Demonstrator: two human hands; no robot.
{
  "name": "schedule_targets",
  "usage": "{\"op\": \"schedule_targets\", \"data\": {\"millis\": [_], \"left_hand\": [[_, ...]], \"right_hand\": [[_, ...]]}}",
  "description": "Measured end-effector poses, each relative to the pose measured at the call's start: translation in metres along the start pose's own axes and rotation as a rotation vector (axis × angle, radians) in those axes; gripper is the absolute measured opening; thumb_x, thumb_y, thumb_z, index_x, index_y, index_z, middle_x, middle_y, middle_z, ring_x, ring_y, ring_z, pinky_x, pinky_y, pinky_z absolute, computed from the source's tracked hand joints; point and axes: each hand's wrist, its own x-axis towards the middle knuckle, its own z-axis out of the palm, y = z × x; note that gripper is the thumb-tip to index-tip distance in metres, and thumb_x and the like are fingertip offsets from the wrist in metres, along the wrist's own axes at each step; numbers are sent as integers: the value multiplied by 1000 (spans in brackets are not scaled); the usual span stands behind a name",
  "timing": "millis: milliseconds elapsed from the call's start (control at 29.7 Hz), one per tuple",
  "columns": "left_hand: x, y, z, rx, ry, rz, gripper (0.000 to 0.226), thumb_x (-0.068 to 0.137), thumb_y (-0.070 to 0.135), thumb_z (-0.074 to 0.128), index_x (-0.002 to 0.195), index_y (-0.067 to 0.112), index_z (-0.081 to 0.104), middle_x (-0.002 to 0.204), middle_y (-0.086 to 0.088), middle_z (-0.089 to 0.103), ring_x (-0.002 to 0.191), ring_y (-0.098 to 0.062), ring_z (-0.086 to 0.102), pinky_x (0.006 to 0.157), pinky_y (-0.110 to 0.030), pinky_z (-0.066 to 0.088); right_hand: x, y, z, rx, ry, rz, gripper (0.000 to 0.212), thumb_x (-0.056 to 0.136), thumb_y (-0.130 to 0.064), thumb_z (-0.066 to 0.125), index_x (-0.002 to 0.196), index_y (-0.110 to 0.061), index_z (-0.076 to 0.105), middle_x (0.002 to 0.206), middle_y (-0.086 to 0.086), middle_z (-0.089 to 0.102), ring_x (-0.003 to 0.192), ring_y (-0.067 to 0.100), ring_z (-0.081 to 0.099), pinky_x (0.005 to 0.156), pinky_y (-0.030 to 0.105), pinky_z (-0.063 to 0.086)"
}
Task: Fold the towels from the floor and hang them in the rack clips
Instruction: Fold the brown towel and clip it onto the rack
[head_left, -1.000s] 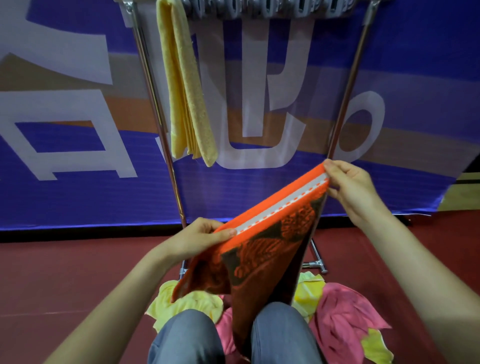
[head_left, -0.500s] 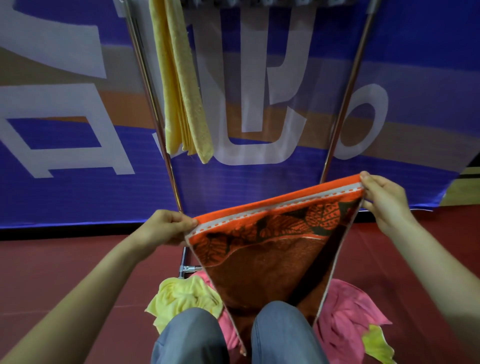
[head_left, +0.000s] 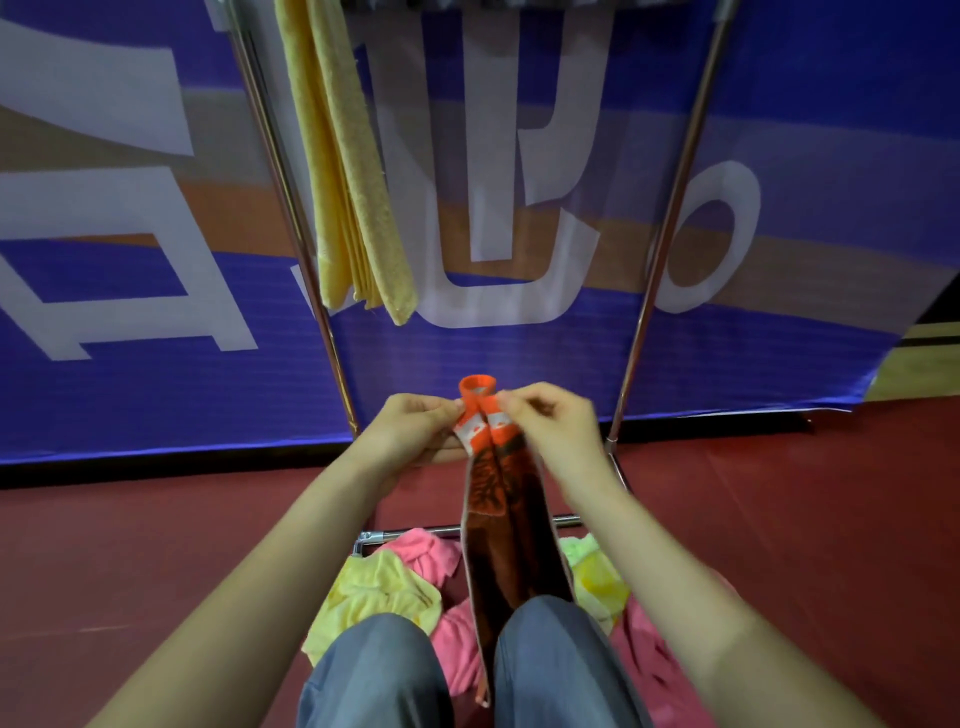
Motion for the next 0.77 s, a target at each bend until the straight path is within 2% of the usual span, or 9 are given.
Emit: {"op": "schedule_targets", "data": {"millis": [101,168,303,404,505,674,775], "left_hand": [[-3,2,2,-27,16,-21,27,92,14,47,74,0,61,56,-8,66,50,-8,66,54,-19,57],[-4,2,1,-22,51,-42,30,92,19,48,71,1,60,55,-6,66,50,-10,66,57,-21,56],[-8,-1,-9,141,9,-25,30,88,26,54,85,-1,66,82,-15,66,76,-19,64,75,-25,55],[-11,-4,-16,184,-55,-6,26,89,21,52,88,-1,66,85,-15,67,85,-22,63,80,-24,53],[-11,-6,-19,215,-64,-13,27,90,14,50,102,-7,62,98,-24,64,91,-26,61,86,-29,51],[-14,-4,-24,283,-147,-16,27,91,8,46,108,-8,60,101,-26,64,70,-10,68,67,-16,55],[-17,-5,-28,411,-210,-2,27,93,7,44,110,-7,60,97,-22,64,79,-17,65,71,-20,52]], "right_hand": [[-9,7,17,-17,-38,-31,15,78,-6,65,67,-14,69,48,-20,62,54,-10,55,61,4,41],[-13,10,20,-30,-61,-62,9,79,-5,64,80,-5,73,64,-19,65,62,-12,58,67,5,42],[-20,11,21,-96,-182,-105,18,86,-2,54,96,0,69,80,-16,59,76,-17,56,75,2,39],[-23,11,18,-130,-277,-81,25,86,2,50,107,-2,64,90,-15,57,93,-5,54,83,2,37],[-25,12,13,-166,-353,-78,34,83,12,43,112,3,59,103,-2,56,102,6,50,86,-1,34],[-30,9,8,-180,-451,-46,39,84,12,40,116,-1,58,109,-3,55,106,1,49,90,-1,33],[-34,9,5,-117,-488,-17,40,84,12,43,114,-9,59,102,-4,60,95,-6,57,91,7,40]]}}
